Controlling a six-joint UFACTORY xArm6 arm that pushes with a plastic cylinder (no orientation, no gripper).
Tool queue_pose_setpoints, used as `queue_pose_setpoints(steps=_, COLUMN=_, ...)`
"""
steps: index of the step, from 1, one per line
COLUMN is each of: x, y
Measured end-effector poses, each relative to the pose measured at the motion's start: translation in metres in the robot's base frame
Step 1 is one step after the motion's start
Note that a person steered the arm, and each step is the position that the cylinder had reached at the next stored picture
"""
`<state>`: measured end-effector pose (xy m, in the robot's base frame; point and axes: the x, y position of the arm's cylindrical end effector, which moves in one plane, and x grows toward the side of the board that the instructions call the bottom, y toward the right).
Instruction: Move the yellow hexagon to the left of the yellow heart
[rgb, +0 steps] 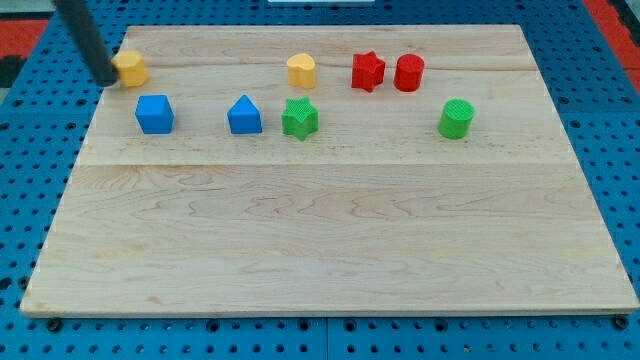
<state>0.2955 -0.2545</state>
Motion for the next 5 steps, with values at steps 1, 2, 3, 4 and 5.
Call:
queue_pose_setpoints(steps=1, x=-0.029, y=0.029)
queue_pose_setpoints(steps=2, x=-0.051, y=0.001)
queue_pose_setpoints(steps=3, x=-0.063, y=0.039)
queue_pose_setpoints(steps=4, x=-0.05, y=0.06)
queue_pose_setpoints(steps=5, x=-0.064, y=0.062)
